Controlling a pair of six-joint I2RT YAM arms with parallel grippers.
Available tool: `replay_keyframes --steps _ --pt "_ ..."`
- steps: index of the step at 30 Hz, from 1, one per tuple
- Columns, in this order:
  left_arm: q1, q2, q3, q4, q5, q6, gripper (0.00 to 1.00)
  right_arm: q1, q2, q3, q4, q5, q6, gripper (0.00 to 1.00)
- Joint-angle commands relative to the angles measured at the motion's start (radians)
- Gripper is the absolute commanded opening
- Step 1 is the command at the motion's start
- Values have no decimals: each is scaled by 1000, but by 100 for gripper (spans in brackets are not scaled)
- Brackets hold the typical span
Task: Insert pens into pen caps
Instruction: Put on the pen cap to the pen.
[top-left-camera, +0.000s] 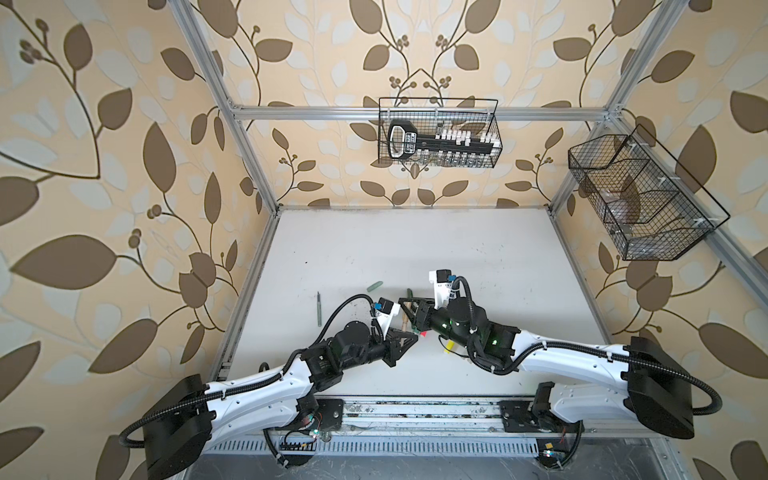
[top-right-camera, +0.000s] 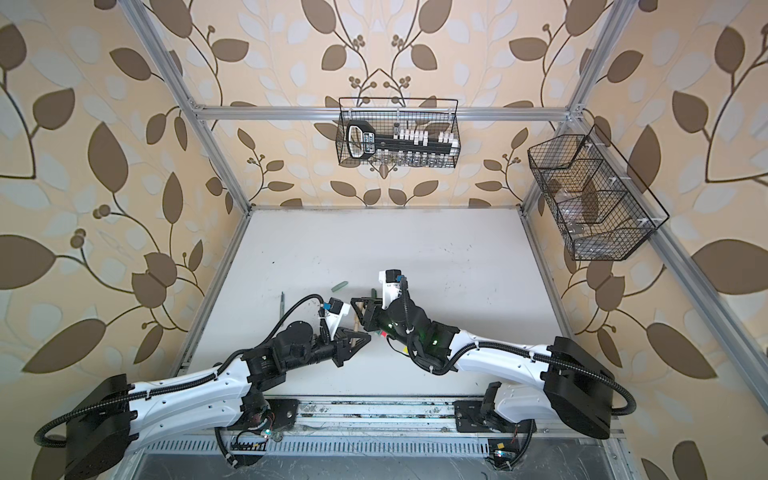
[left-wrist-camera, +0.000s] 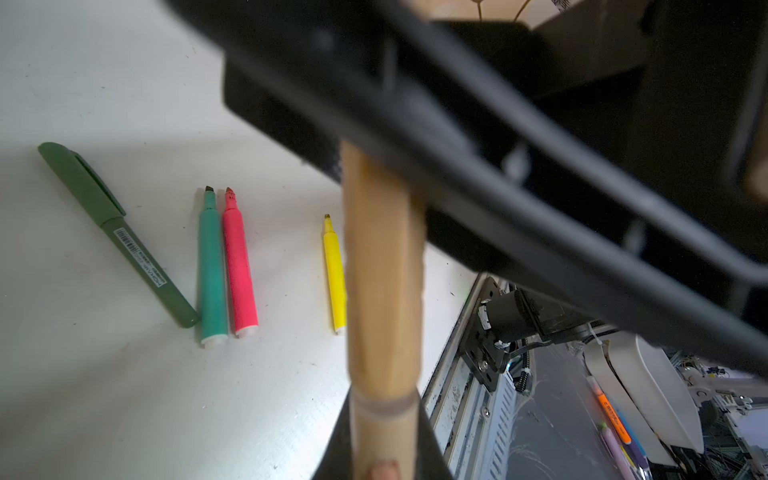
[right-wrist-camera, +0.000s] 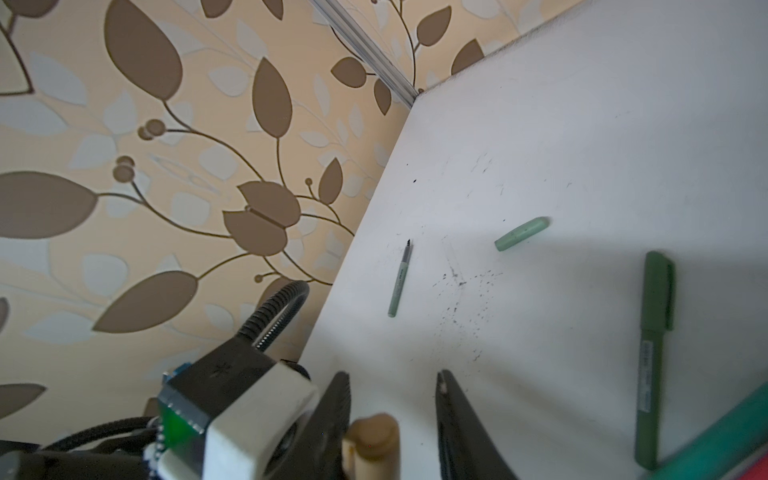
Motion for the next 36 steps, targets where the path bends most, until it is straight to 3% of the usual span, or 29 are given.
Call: replay_keyframes --steps 1,7,18,23,26,30,36 --pt "-8 9 60 20 -39 35 0 11 19 24 12 -3 8 23" --pt "-6 27 109 -27 -107 53 0 26 23 15 -1 21 15 0" --pt "33 -40 249 -119 -427 159 0 123 57 3 9 69 7 0" --pt "84 -27 344 -107 -491 220 0 167 110 47 -25 74 22 0" --pt "172 9 413 -125 -371 204 0 172 115 24 47 43 23 0" --pt "347 76 430 -31 -70 60 0 194 82 -3 129 22 -17 0" --pt "362 88 405 -21 -3 46 0 194 38 7 38 78 -10 0"
